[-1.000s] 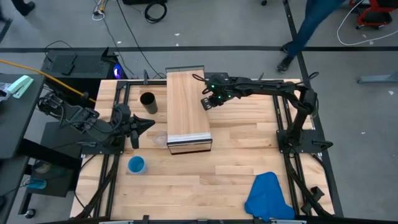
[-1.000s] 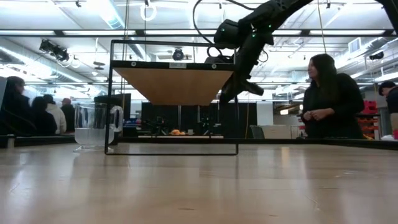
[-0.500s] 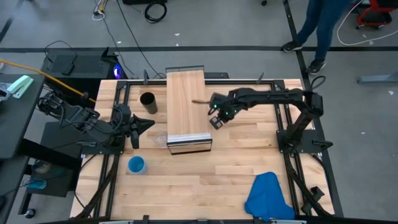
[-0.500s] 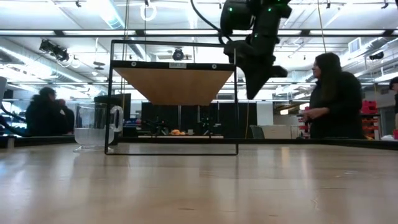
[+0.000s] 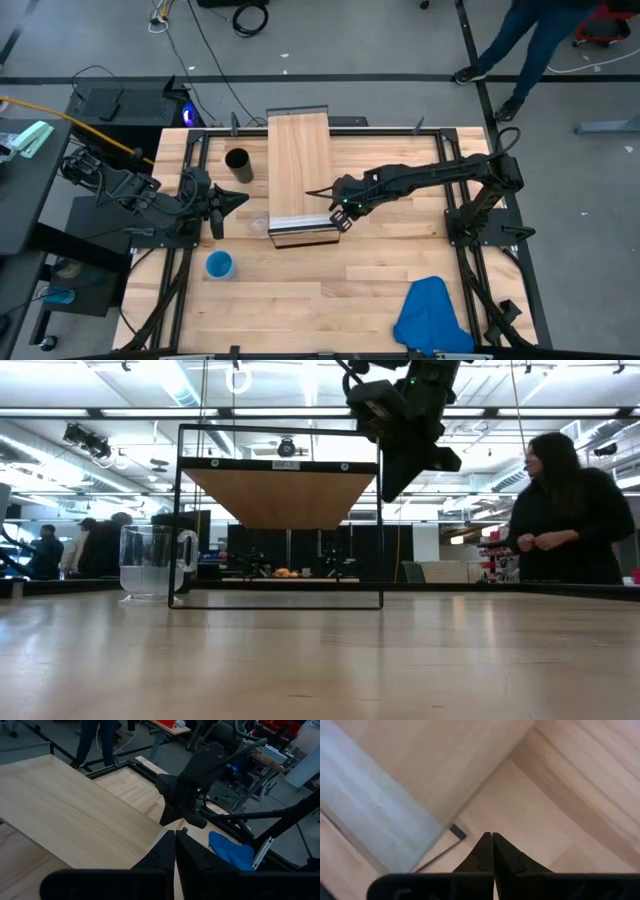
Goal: Stack small to large cups/mugs on shelf
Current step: Adjust the shelf
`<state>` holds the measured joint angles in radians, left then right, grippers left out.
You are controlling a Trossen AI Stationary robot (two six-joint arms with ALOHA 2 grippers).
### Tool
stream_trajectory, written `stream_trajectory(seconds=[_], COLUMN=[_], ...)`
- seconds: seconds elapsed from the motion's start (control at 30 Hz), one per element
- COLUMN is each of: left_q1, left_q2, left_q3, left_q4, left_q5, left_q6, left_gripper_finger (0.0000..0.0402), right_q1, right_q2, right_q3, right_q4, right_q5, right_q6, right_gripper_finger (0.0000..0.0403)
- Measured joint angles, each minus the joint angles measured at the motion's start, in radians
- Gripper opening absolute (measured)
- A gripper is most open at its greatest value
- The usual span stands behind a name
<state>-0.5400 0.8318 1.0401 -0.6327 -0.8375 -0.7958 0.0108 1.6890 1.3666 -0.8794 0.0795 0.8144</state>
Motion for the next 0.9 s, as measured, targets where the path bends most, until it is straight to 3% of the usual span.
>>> stream_trajectory(seconds=[0.9], left_q1=[0.000], left_q2=[0.000], left_q3=[0.000], left_q4=[-0.001], left_q5=[0.000], left_q6=[-0.006], left_gripper_finger=[0.0027], right_q1=[0.052], right_q2=[0.000], right_q3=[-0.002], right_q4=[0.127], right_q5=[-0.085], right_q6=[-0.004], right_gripper_finger=[0.0000])
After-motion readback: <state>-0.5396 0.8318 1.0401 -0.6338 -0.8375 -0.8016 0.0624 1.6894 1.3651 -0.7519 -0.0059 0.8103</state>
